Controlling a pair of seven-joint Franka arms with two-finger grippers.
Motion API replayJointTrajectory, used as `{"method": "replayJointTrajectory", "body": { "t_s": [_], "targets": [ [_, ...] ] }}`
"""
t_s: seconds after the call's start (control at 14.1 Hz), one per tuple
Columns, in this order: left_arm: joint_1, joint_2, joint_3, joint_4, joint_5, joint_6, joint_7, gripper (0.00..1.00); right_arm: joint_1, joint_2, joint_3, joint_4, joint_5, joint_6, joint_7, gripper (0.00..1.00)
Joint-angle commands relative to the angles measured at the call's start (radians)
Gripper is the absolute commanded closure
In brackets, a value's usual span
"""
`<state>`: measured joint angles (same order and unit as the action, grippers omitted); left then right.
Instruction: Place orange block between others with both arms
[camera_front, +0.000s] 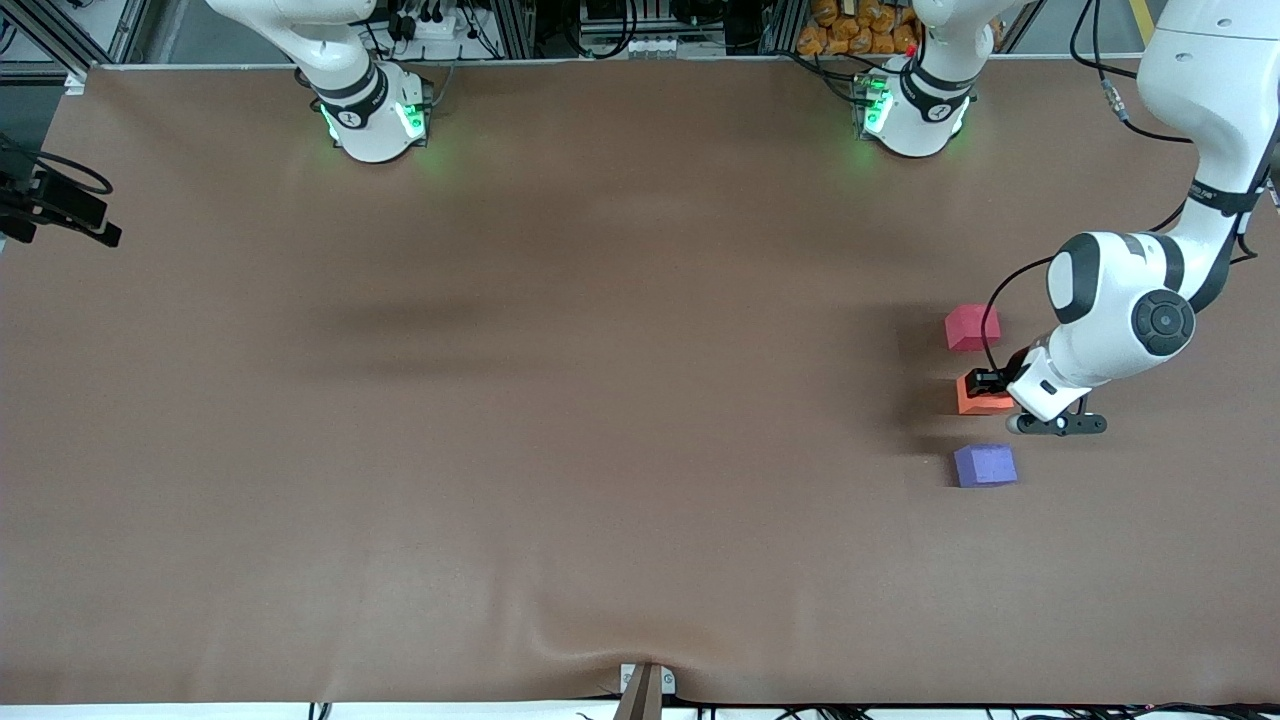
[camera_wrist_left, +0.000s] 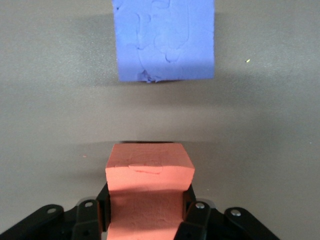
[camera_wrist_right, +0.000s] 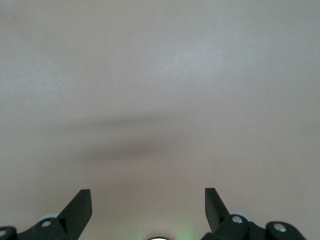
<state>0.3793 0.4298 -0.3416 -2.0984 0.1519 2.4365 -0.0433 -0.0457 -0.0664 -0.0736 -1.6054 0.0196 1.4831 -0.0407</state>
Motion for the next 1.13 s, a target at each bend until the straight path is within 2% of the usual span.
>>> {"method": "replayJointTrajectory", "body": {
  "t_s": [0.0,0.07,0.14,0.21,0.28,0.57,0.71,0.92,1.06],
  "targets": [
    [0.013,0.016,-0.007,-0.005,-0.021,0.032,0.028,1.00,-0.006,0.013,0.005,0.027,-0.006,-0.017,0.018,0.00],
    [0.020,0.018,-0.007,-0.005,-0.021,0.030,0.028,1.00,-0.006,0.013,0.005,0.027,-0.006,-0.015,0.018,0.00],
    [0.024,0.024,-0.008,-0.003,-0.021,0.030,0.028,0.93,-0.006,0.013,0.005,0.027,-0.006,-0.015,0.018,0.00],
    [0.024,0.026,-0.007,0.000,-0.021,0.032,0.028,0.62,-0.006,0.013,0.005,0.028,-0.006,-0.015,0.018,0.00],
    [0.024,0.026,-0.008,0.001,-0.021,0.032,0.028,0.01,-0.006,0.013,0.005,0.028,-0.006,-0.015,0.016,0.00],
    [0.023,0.003,-0.008,0.028,-0.023,0.029,0.016,0.00,-0.006,0.014,0.005,0.025,-0.004,-0.014,0.016,0.00],
    [0.021,-0.066,-0.008,0.029,-0.023,0.012,0.013,0.00,-0.006,0.017,0.005,0.025,-0.004,-0.007,0.016,0.00],
    [0.020,-0.160,-0.011,0.116,-0.022,-0.172,0.017,0.00,-0.008,0.020,0.005,0.027,-0.006,-0.004,0.016,0.00],
    [0.020,-0.192,-0.016,0.242,-0.021,-0.337,0.028,0.00,-0.006,0.022,0.005,0.025,-0.006,-0.006,0.016,0.00]
  ]
}}
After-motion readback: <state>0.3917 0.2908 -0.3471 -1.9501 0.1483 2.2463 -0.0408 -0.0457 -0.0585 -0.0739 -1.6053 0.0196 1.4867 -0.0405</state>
